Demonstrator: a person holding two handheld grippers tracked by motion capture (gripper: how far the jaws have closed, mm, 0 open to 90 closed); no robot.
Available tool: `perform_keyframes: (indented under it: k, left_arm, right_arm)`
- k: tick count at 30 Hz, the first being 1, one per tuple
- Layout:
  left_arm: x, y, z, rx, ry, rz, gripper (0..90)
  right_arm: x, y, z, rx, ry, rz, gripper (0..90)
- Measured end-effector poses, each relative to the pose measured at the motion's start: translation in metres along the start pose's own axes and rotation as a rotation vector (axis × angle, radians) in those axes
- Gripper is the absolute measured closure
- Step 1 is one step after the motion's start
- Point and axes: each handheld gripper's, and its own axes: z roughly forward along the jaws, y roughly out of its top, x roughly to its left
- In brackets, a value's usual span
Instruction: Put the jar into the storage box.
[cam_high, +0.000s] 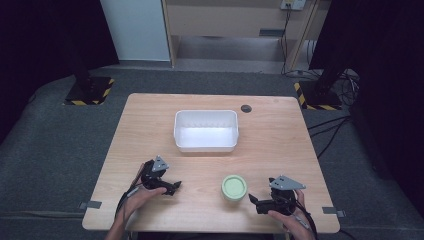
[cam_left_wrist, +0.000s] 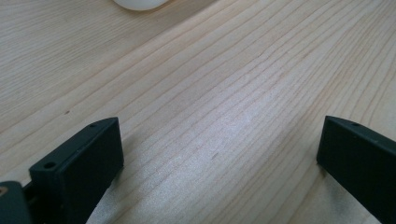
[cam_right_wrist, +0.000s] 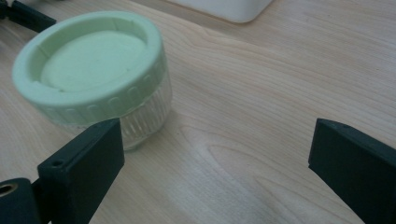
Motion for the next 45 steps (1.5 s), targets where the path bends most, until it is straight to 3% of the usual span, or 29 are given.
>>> perform_keyframes:
  k: [14, 26, 45]
  left_arm:
    - [0.0, 0.0, 0.0, 0.0, 0.0, 0.0, 0.0]
    - [0.0, 0.0, 0.0, 0.0, 0.0, 0.0, 0.0]
    - [0.0, 0.0, 0.0, 0.0, 0.0, 0.0, 0.0]
  right_arm:
    - [0.017, 0.004, -0.004, -0.014, 0.077, -0.039, 3.4]
    - [0.03, 0.01, 0.005, -0.014, 0.131, -0.068, 2.5]
    - [0.038, 0.023, 0.026, 0.019, 0.147, -0.12, 2.4]
